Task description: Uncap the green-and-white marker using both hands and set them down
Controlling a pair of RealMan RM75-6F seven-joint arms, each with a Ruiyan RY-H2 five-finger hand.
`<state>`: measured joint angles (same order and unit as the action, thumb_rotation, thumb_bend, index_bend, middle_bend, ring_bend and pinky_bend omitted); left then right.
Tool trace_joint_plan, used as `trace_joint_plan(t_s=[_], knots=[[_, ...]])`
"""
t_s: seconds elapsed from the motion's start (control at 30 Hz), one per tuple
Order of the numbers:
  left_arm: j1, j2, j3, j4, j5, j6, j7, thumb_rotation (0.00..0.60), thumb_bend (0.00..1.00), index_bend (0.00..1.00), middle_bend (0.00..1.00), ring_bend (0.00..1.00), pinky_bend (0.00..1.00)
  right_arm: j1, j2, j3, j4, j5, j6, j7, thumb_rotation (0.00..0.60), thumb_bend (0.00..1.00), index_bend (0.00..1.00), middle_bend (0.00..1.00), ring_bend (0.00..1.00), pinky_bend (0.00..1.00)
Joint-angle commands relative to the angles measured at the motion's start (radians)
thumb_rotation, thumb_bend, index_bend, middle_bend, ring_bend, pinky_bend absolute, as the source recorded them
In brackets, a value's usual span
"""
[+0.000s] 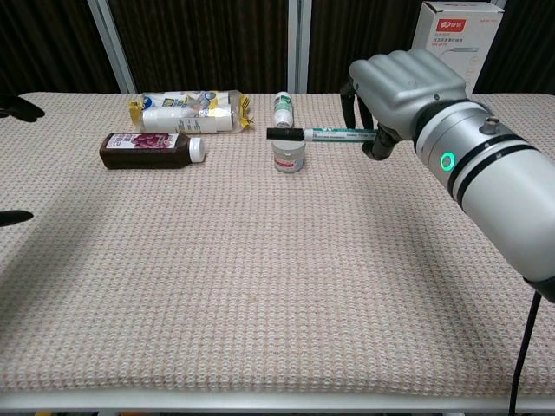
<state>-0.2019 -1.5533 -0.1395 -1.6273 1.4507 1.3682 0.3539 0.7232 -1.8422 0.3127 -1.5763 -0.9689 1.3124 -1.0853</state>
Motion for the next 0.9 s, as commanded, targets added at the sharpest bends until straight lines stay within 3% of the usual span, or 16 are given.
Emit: trace_joint_plan(t_s=[0.03, 0.27, 0.67, 0.9], knots=[[-0.071, 0.007, -0.057, -0.010, -0.058, -0.079, 0.060, 0.600, 0.06, 0.19, 0.16, 0.12, 0.13, 0.023, -0.001, 0.020, -0.002, 0.031, -0.007, -0.023, 0.600, 0.29, 0.66, 0.67, 0.73, 0.87], [-0.182, -0.018, -0.139, 0.003, -0.167, -0.167, 0.134, 0.600, 0.09, 0.19, 0.17, 0.12, 0.15, 0.070, -0.072, 0.050, 0.059, 0.039, 0.025, -0.009, 0.600, 0.29, 0.66, 0.67, 0.73, 0.87], [-0.308, -0.091, -0.184, 0.064, -0.306, -0.230, 0.224, 0.600, 0.16, 0.21, 0.20, 0.14, 0.19, 0.162, -0.172, 0.091, 0.198, 0.024, 0.054, -0.024, 0.600, 0.29, 0.66, 0.67, 0.73, 0.86], [-0.376, -0.138, -0.221, 0.112, -0.361, -0.185, 0.316, 0.600, 0.17, 0.25, 0.24, 0.21, 0.24, 0.219, -0.248, 0.125, 0.317, 0.023, 0.039, 0.009, 0.600, 0.29, 0.66, 0.67, 0.73, 0.86]])
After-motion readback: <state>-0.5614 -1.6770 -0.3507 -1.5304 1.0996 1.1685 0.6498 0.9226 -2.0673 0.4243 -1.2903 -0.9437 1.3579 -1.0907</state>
